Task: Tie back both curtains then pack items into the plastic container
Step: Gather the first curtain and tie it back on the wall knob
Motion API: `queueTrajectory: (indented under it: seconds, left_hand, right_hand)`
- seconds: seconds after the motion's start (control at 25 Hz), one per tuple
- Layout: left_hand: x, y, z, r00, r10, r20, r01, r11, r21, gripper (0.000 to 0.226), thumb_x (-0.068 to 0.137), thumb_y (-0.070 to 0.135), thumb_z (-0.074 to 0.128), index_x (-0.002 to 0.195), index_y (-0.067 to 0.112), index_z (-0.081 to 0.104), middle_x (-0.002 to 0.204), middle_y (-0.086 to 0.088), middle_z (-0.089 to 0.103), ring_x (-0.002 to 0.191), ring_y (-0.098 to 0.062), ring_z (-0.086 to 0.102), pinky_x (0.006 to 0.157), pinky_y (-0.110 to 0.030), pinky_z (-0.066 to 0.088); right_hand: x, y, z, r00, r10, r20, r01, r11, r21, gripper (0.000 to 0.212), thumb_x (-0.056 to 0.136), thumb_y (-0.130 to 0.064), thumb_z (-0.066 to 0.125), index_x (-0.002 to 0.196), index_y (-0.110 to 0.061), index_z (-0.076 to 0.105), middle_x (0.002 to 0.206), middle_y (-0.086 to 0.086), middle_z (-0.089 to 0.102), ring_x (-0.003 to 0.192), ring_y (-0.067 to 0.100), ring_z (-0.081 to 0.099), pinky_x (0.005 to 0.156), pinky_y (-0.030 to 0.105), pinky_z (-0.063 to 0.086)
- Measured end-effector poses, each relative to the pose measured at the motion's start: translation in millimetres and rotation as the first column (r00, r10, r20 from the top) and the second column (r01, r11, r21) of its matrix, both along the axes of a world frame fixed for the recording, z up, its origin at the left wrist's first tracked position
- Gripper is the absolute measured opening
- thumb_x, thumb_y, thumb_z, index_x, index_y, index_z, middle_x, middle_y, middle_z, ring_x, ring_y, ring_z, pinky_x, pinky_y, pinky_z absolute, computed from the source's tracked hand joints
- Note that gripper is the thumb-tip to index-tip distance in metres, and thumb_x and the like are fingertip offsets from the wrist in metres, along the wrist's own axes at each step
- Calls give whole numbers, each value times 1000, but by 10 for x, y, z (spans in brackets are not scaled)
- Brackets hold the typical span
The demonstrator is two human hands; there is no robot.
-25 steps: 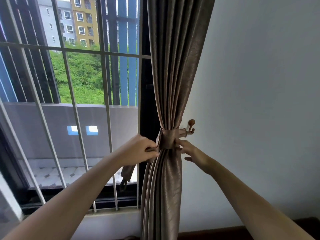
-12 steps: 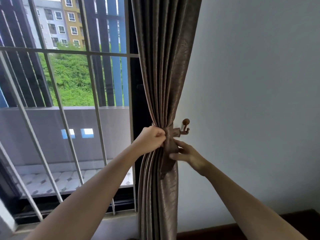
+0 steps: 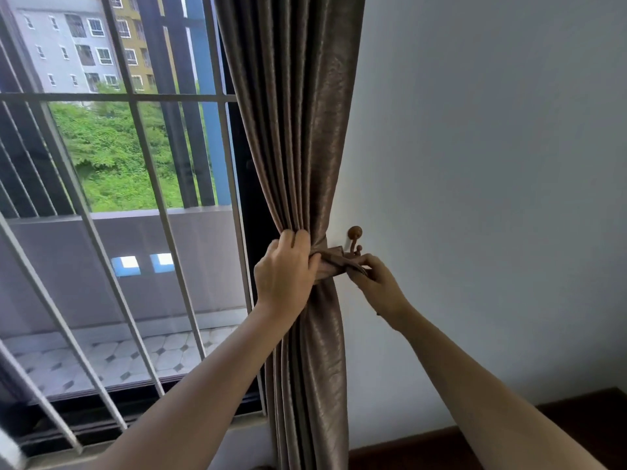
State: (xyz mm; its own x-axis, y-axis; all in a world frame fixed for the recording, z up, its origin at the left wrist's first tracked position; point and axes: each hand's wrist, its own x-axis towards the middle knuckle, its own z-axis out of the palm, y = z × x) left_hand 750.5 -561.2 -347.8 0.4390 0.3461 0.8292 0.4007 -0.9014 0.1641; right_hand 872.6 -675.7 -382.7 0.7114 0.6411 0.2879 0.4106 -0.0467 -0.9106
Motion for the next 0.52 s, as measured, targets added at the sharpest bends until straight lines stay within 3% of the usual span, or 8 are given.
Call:
queueTrajectory:
  seconds: [0.08, 0.2, 0.32, 0.4, 0.52]
  left_hand:
    - [92, 29, -125, 999, -2, 37, -7, 971, 238, 11, 80, 17, 70, 87, 11, 65, 80, -4, 63, 72, -23, 59, 56, -31, 50]
    - [208, 134, -304, 996, -85, -30, 89, 876, 475, 17, 86, 16, 58, 96, 13, 71, 92, -1, 70, 89, -23, 52, 73, -39, 54]
    - [250, 287, -383, 988, -141, -59, 148, 790, 595, 25, 91, 13, 52, 110, 14, 68, 102, -1, 72, 100, -21, 50, 76, -36, 52]
    - [238, 373, -392, 977, -188, -100, 207, 725, 658, 28, 95, 9, 49, 120, 14, 60, 113, -2, 70, 108, -21, 55, 82, -34, 51]
    - [205, 532, -383, 954, -190, -233, 300, 616, 728, 34, 96, 3, 45, 127, 11, 56, 128, -5, 63, 122, -21, 56, 100, -35, 44]
  right_hand:
    - [101, -18, 7, 996, 5, 91, -3, 1000, -17, 21, 90, -14, 60, 87, -35, 63, 94, -3, 57, 88, 14, 54, 79, 22, 43]
    - [232, -2, -9, 993, 95, -63, -92, 995, 45, 10, 87, -15, 64, 95, -21, 61, 91, 5, 65, 83, 20, 64, 77, 23, 50]
    - [394, 9, -72, 989, 58, -136, -43, 993, 111, 4, 88, -14, 62, 85, -15, 65, 90, 14, 67, 91, 31, 63, 81, 34, 53]
    - [445, 32, -95, 981, 44, -187, -10, 983, 183, 8, 90, -12, 59, 90, -15, 66, 94, 7, 65, 94, 25, 62, 80, 26, 55]
    - [521, 160, -139, 941, 67, -332, 49, 943, 330, 17, 91, -14, 58, 107, -7, 56, 102, 11, 61, 95, 20, 63, 80, 23, 56]
